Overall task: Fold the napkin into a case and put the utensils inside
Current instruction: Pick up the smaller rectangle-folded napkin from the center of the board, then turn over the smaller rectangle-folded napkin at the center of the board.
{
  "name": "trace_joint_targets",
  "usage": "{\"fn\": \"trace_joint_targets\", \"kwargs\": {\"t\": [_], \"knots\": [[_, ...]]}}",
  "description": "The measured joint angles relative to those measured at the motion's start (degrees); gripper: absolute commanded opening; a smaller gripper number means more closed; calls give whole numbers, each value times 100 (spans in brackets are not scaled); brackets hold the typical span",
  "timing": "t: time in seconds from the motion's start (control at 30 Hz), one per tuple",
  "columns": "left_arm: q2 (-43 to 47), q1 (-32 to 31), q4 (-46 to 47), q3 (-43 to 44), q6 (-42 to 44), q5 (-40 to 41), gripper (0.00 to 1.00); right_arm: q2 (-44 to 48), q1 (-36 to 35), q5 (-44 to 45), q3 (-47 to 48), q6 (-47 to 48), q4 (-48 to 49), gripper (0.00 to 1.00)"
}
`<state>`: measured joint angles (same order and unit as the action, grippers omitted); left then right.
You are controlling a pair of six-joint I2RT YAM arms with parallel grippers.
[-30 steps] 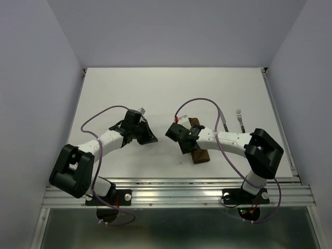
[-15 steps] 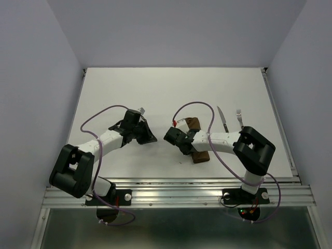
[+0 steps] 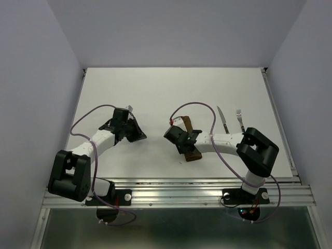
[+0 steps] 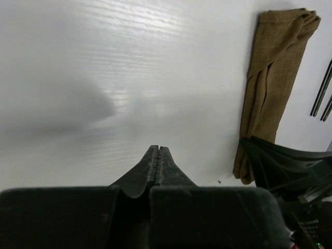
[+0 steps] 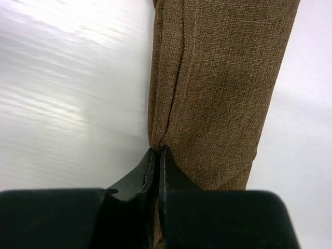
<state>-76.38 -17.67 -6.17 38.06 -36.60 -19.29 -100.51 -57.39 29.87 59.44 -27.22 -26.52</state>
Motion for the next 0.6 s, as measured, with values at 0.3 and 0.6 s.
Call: {"fn": "trace_joint_targets", "kwargs": {"t": [0.3, 0.6], "knots": [[273, 715, -247, 282, 234, 39, 2, -2, -2, -1237, 142, 22, 885, 1], [566, 1368, -590, 323, 614, -13, 3, -240, -2, -1996, 627, -129, 1274, 1]]}}
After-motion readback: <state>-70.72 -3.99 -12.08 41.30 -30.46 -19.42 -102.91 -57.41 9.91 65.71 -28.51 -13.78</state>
